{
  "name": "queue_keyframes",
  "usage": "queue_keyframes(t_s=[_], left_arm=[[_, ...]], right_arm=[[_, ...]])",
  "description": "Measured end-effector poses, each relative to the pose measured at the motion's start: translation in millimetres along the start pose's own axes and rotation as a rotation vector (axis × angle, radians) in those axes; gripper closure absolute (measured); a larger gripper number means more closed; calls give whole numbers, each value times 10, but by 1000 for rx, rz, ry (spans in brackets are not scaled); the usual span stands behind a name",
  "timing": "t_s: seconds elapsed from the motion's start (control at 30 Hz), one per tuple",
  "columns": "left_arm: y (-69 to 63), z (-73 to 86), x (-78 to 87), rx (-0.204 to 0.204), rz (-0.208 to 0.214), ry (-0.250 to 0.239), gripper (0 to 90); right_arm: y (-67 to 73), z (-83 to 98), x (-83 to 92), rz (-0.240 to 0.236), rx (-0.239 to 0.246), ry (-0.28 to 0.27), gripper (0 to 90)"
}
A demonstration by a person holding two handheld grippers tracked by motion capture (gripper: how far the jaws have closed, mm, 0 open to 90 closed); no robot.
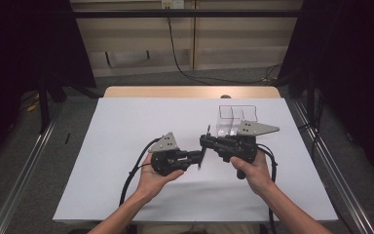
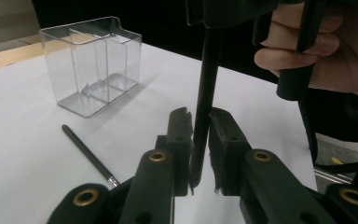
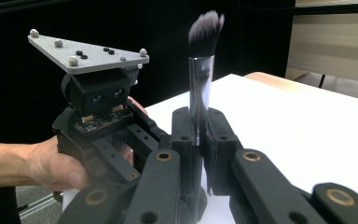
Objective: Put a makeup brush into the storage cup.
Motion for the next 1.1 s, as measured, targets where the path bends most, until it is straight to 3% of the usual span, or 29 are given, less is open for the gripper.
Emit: queue_keyframes(t_s=[0.23,0.43,0.5,0.67,0.83,1.0,1.1], left_arm=[[23,0,45,1,-20,4,701],[57,-4,50,18,-53,-7,478],[52,-8,69,24,-51,-3,459],[78,-42,114,35,-88,-29,307],[122,-50,164,18,-135,-30,182],[113,-81,244,12,-139,-51,107],[109,-97,306,36,-134,-71,72]], right_arm=[[-10,-26,26,7,-3,-17,842],[-23,-39,43,11,0,-20,842],[-34,-44,52,15,2,-22,842],[-63,-57,79,22,3,-24,842],[-91,-66,102,30,-6,-32,842],[-137,-77,130,43,-12,-36,842],[-159,-75,141,50,-11,-35,842]])
Point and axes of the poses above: each handheld gripper's, and its own axes: x roughly backward along the jaws, z roughly out of its underside, y roughly to its left, the point moved 7 cm from there along -x, roughly forward along the jaws, and after that the axes turned 7 degrees about z, right-handed, at the moved point
